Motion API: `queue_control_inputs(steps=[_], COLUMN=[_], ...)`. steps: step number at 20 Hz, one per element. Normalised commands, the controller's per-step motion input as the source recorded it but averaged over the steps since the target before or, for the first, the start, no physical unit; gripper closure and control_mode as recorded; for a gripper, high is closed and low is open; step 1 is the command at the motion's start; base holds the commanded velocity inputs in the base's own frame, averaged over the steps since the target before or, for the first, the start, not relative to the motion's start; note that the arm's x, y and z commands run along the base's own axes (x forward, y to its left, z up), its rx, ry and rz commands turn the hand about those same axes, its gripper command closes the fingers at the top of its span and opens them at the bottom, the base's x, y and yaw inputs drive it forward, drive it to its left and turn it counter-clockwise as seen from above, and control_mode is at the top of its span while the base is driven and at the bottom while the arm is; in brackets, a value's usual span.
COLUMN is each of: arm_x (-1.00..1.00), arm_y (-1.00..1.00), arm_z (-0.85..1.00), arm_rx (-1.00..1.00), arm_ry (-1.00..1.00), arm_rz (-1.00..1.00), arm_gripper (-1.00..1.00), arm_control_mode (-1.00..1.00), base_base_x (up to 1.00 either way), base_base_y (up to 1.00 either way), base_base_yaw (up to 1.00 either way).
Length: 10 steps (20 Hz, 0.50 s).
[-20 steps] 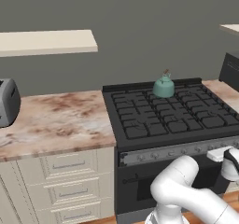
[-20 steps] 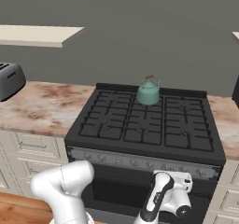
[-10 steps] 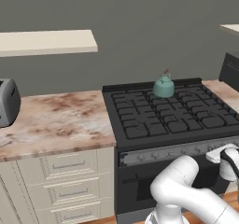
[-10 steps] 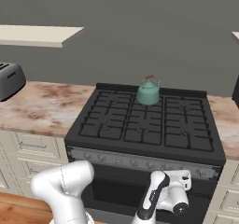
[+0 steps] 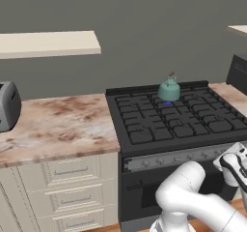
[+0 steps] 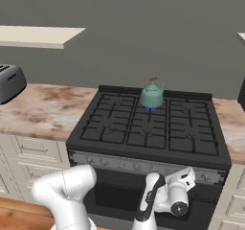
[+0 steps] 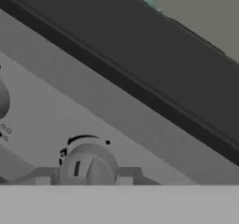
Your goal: Turn on the rear center burner of the stove.
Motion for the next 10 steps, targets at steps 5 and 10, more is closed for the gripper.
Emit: queue_control_inputs(steps=[5,10], arm_x=[0.0,0.0], arm_y=[-0.16,-0.03], arm_z=[-0.16,-0.02], arm_rx=[-0.27,-0.01], arm_ry=[0.06,0.0], arm_rz=[0.16,0.05], arm_gripper=[1.0,1.0], arm_control_mode=[-1.0,-1.0], base_base_x=[0.0,0.0], base_base_y=[0.0,0.0], base_base_yaw=[0.0,0.0])
